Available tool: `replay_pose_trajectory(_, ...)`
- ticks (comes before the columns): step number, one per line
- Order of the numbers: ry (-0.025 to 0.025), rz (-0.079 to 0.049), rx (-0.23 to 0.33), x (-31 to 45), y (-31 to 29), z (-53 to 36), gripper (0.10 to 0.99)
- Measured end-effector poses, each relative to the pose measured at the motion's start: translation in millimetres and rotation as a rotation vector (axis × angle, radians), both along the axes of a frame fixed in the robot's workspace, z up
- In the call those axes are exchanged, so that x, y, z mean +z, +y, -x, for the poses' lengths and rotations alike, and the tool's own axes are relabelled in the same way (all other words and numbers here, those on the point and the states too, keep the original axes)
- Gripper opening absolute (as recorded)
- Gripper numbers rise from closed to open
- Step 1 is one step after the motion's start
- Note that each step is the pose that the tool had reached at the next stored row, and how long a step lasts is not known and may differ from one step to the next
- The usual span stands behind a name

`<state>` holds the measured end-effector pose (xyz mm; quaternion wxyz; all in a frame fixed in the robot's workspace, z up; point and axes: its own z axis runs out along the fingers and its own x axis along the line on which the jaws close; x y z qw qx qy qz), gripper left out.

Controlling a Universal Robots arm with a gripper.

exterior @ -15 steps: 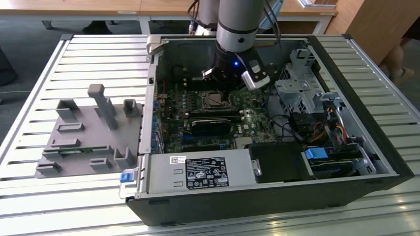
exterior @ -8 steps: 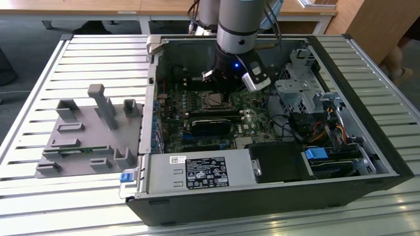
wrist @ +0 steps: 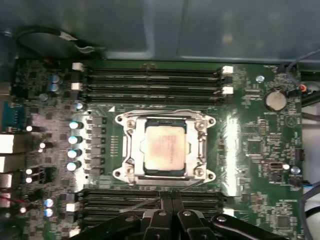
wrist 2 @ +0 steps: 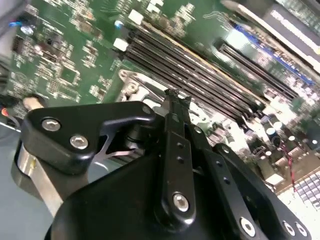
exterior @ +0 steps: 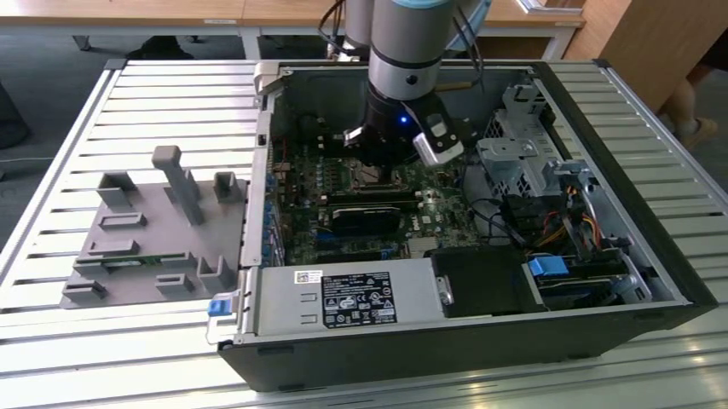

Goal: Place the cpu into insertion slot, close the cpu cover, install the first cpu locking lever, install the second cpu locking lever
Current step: 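Install the second cpu locking lever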

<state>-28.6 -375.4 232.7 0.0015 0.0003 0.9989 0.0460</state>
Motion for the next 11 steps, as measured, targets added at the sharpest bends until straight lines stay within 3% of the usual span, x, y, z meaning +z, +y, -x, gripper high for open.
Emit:
replay_pose_trajectory(7,0.0000,-0.009,0.000,-0.8,-1.5,18.0,0.106)
replay_pose_trajectory(11,0.0001,-0.012,0.000,-4.4,-1.7,22.0,0.106)
